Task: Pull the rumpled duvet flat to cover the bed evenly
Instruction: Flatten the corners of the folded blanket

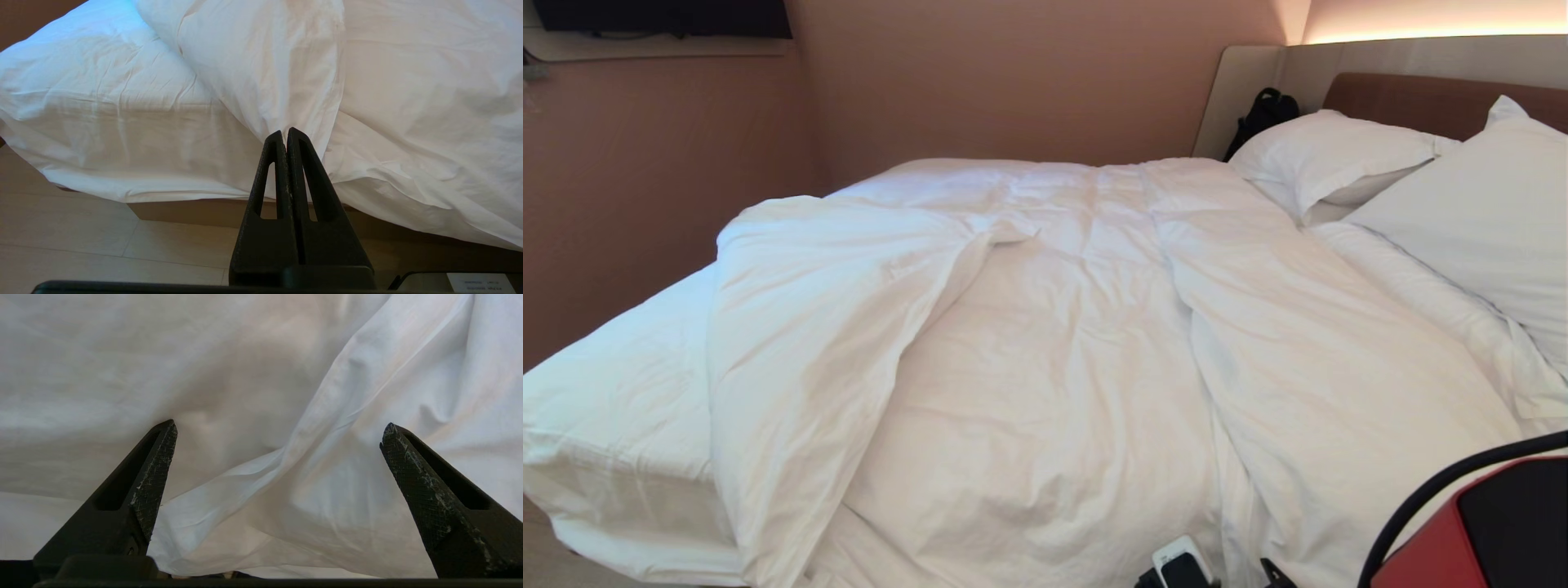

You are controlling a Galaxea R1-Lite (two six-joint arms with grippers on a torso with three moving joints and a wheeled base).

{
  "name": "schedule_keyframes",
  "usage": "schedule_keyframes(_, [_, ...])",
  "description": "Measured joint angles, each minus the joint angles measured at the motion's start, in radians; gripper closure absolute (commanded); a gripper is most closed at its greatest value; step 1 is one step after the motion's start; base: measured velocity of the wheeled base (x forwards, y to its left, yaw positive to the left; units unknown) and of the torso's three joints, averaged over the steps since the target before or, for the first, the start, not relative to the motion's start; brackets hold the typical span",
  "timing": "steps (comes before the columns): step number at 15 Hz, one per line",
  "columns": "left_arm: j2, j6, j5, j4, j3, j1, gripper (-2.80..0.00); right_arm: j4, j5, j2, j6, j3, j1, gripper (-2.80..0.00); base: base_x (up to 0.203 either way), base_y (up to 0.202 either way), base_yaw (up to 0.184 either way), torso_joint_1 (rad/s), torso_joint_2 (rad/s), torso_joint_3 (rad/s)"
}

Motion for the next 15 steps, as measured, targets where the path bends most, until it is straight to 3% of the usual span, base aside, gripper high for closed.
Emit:
schedule_keyframes(11, [0.000,0.000,0.000,0.000,0.000,0.000,0.00,0.002,-0.026,0.103,0.000,-0.078,-0.143,-2.80,0.000,0.000,0.000,0.000,0.00,0.000])
schedule_keyframes(15, [0.000,0.000,-0.001,0.000,0.000,0.000,0.00,0.014,-0.079,0.104,-0.003,-0.083,-0.166,-2.80,0.000,0.000,0.000,0.000,0.00,0.000])
